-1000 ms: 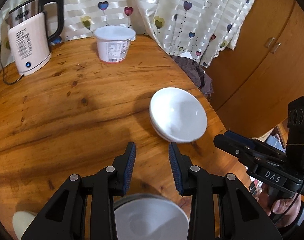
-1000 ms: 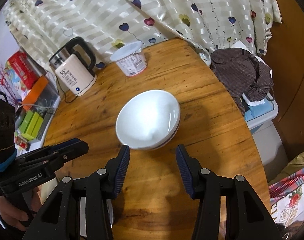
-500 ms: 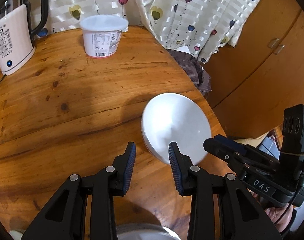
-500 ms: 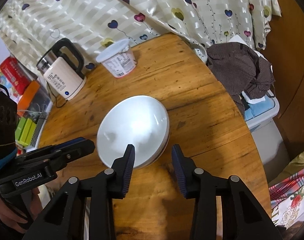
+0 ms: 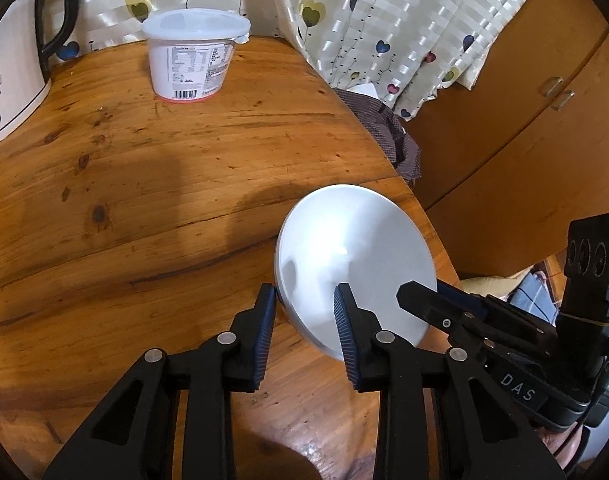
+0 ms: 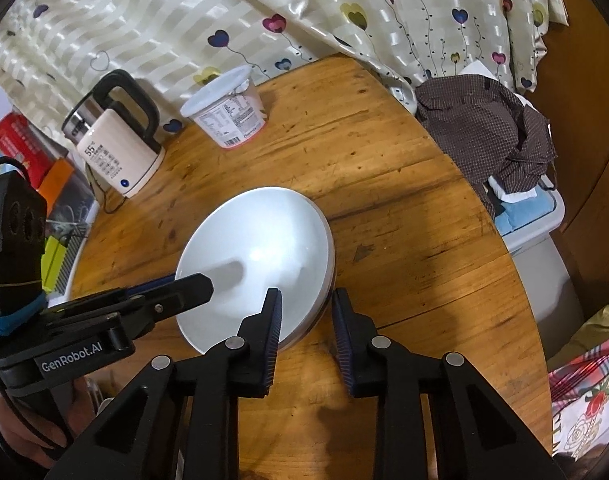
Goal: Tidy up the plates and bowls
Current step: 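Lift the white blue-banded bowl with the left gripper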
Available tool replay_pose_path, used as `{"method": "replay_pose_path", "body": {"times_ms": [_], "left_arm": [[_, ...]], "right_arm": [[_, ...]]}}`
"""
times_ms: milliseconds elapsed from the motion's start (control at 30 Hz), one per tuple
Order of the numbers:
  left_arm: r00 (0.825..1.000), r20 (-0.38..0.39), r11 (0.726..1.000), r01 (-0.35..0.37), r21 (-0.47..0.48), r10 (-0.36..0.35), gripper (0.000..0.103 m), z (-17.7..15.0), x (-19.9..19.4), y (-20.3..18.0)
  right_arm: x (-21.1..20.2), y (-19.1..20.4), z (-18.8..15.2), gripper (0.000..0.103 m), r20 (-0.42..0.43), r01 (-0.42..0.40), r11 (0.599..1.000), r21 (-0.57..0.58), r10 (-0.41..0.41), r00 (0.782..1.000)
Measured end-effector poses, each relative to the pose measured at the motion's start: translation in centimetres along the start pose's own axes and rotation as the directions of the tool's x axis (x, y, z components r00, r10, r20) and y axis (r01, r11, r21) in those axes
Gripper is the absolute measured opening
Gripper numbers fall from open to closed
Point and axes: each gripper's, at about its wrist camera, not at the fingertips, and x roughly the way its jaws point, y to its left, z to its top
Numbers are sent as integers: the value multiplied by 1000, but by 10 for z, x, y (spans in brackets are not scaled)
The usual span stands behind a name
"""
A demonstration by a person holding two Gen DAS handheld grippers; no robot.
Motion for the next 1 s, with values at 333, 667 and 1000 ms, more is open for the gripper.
{"method": "replay_pose_path", "body": {"times_ms": [333, 667, 1000], "left_arm": [[1000, 7, 1000, -13, 6, 13, 31, -1, -4, -1], [1000, 26, 1000, -18, 13, 17, 31, -9, -18, -4], [998, 63, 1000, -18, 19, 16, 31, -16, -43, -8]], "right_arm": [[-1, 2, 0, 25, 2, -2, 1000, -5, 2, 1000], [-21, 13, -3, 25, 32, -3, 1000, -29, 4, 999], [-38, 25, -9, 25, 51, -9, 999, -45, 11, 999]]}}
